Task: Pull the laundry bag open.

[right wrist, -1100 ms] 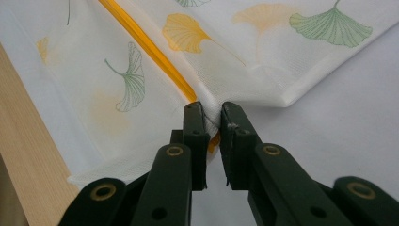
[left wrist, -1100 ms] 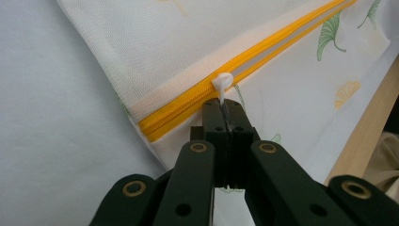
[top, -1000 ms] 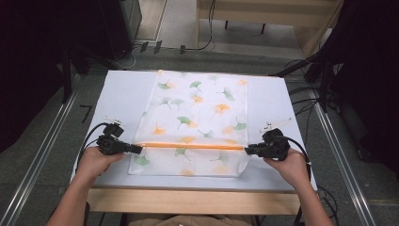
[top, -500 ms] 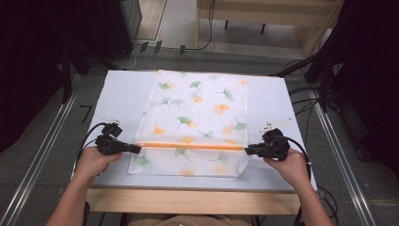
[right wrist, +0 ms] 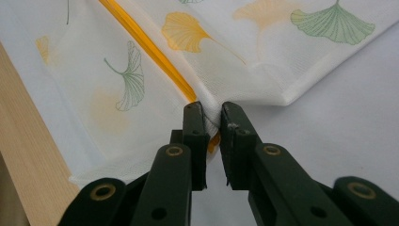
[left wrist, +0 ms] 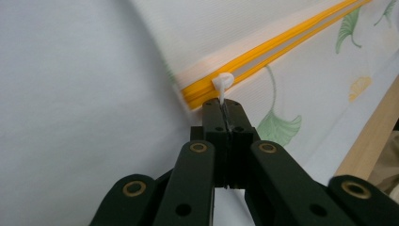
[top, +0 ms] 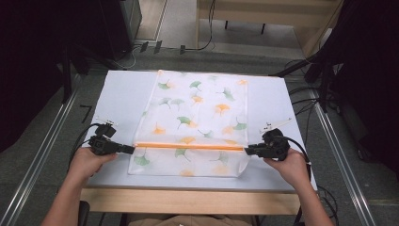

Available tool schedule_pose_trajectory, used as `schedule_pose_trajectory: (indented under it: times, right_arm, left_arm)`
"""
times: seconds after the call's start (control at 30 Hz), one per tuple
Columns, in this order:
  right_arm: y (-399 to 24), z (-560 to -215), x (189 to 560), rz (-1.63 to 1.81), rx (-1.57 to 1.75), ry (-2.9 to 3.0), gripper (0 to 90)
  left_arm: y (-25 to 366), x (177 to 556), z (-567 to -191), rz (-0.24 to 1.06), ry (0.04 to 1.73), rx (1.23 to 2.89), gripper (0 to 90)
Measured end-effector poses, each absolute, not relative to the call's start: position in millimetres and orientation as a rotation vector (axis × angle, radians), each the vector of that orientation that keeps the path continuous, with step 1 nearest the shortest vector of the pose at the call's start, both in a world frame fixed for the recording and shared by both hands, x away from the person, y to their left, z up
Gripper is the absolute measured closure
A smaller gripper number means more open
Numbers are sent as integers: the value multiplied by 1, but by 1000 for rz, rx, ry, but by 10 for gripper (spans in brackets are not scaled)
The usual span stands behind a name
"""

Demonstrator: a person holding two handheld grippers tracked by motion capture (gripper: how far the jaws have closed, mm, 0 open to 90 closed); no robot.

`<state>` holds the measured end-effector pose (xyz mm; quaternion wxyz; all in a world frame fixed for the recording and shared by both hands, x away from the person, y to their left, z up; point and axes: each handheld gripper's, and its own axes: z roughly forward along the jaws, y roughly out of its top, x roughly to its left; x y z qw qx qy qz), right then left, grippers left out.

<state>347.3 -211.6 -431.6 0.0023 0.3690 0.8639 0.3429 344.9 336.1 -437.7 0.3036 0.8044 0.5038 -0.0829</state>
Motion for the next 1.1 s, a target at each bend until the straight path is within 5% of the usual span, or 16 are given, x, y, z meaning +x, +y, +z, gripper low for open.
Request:
schedule_pose_trajectory:
  times: [1.1]
  right_arm:
    - [-218,-455,352,977,1291,2697,751]
  left_arm:
    - [330,338,-443,-297,1280,2136,864]
